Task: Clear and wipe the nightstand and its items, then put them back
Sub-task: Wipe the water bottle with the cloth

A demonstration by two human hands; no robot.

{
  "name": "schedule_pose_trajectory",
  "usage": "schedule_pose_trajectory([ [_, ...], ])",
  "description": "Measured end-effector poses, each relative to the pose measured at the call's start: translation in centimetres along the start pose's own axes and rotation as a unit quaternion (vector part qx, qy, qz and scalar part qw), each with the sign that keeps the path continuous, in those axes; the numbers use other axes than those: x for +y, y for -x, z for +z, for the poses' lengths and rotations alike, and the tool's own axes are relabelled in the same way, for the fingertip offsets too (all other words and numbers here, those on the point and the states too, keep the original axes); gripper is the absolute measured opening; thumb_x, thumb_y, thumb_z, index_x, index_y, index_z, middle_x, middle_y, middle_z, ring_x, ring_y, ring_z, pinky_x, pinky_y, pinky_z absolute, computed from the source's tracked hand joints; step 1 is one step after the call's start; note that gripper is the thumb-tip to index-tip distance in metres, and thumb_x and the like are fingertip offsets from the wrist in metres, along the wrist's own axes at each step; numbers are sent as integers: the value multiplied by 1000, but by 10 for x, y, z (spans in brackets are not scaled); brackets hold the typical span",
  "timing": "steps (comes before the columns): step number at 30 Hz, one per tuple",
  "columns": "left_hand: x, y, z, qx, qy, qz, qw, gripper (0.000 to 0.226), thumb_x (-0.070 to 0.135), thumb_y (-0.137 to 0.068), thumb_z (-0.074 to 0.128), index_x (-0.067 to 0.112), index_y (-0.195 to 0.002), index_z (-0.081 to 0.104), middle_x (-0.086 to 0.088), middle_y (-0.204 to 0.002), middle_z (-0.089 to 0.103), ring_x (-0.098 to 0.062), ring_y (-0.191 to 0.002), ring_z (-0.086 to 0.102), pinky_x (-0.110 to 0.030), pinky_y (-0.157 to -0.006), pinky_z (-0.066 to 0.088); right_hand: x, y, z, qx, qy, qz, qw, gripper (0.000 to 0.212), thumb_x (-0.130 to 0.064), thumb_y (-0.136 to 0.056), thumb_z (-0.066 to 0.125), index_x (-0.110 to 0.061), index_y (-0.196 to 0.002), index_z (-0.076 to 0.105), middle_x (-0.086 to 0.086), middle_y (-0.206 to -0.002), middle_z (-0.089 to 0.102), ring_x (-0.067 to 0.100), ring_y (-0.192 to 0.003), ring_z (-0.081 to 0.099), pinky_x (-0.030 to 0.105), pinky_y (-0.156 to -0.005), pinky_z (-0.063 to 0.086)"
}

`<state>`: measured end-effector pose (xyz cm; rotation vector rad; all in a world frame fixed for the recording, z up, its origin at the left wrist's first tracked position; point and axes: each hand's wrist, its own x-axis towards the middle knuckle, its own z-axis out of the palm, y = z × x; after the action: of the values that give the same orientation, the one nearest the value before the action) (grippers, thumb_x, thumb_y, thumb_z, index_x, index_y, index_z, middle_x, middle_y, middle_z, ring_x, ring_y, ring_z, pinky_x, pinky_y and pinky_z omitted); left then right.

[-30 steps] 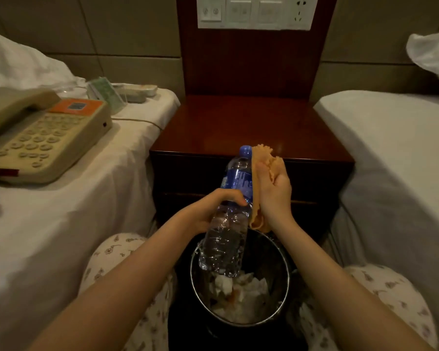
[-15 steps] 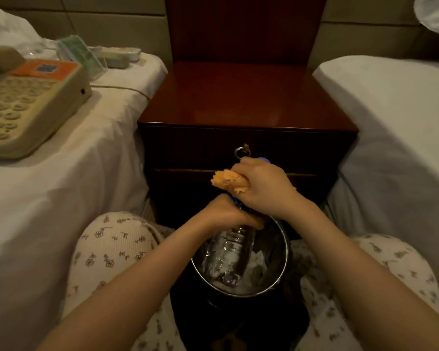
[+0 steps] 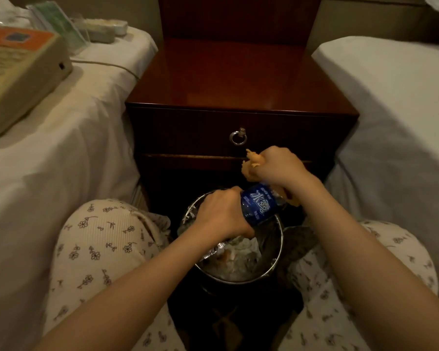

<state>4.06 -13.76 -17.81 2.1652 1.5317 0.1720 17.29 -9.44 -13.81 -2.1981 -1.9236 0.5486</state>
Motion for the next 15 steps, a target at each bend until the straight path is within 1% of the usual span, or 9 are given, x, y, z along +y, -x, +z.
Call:
schedule_pose_trajectory([
  [3,-2,3,-4,9,13,11,1000,74,36,-60,82,21,-125,49,3,-109,62,-18,-99,60,-30,-82,50,11,-8,-8,-17,-93,48,994,16,-26,-86,61,-11,-87,57,2,-77,53,16,-67,52,25,-54,39],
  [5,-4,6,-8,-10,35,-3,999,68,36,-61,82,22,-120,52,4,-105,61,-17,-97,60,-28,-82,50,15,-10,-10,-16,-140,66,988,18,-27,-85,64,-11,-88,56,1,-76,51,14,-66,49,26,-52,35],
  [6,-5,7,-8,-23,49,-14,998,65,36,-60,82,22,-117,53,4,-103,61,-16,-95,60,-29,-83,51,17,-11,-9,-13,-144,68,987,19,-28,-86,64,-11,-89,56,1,-78,51,15,-67,49,26,-55,36],
  [8,-6,8,-8,-43,78,-29,996,60,35,-59,82,23,-111,55,5,-98,61,-16,-92,60,-31,-83,52,21,-13,-3,2,-107,63,992,20,-28,-87,62,-10,-95,58,4,-85,54,19,-75,52,29,-64,38],
  [10,-6,9,-6,-66,105,-35,992,57,33,-59,83,24,-109,56,5,-98,62,-15,-91,60,-32,-84,52,24,-14,2,9,-77,66,995,19,-27,-88,60,-11,-97,58,8,-96,58,22,-81,52,31,-69,39],
  [11,-6,9,-6,-81,115,-37,989,56,32,-59,83,24,-108,57,4,-99,62,-15,-92,60,-33,-85,52,24,-13,3,1,-77,77,994,20,-27,-88,60,-11,-99,57,9,-101,58,22,-83,51,32,-70,39],
  [14,-8,8,-7,-126,139,-29,982,49,28,-61,82,24,-102,57,4,-97,62,-15,-91,61,-32,-86,52,28,-12,-3,-58,-112,129,984,41,-29,-87,63,-7,-119,51,10,-110,54,25,-95,51,33,-76,39],
  [15,-10,9,-9,-142,160,-23,977,45,25,-61,82,23,-99,58,4,-95,63,-15,-90,61,-32,-85,53,31,-11,-7,-76,-134,138,978,47,-30,-86,65,-6,-122,49,12,-111,54,28,-99,53,33,-76,41],
])
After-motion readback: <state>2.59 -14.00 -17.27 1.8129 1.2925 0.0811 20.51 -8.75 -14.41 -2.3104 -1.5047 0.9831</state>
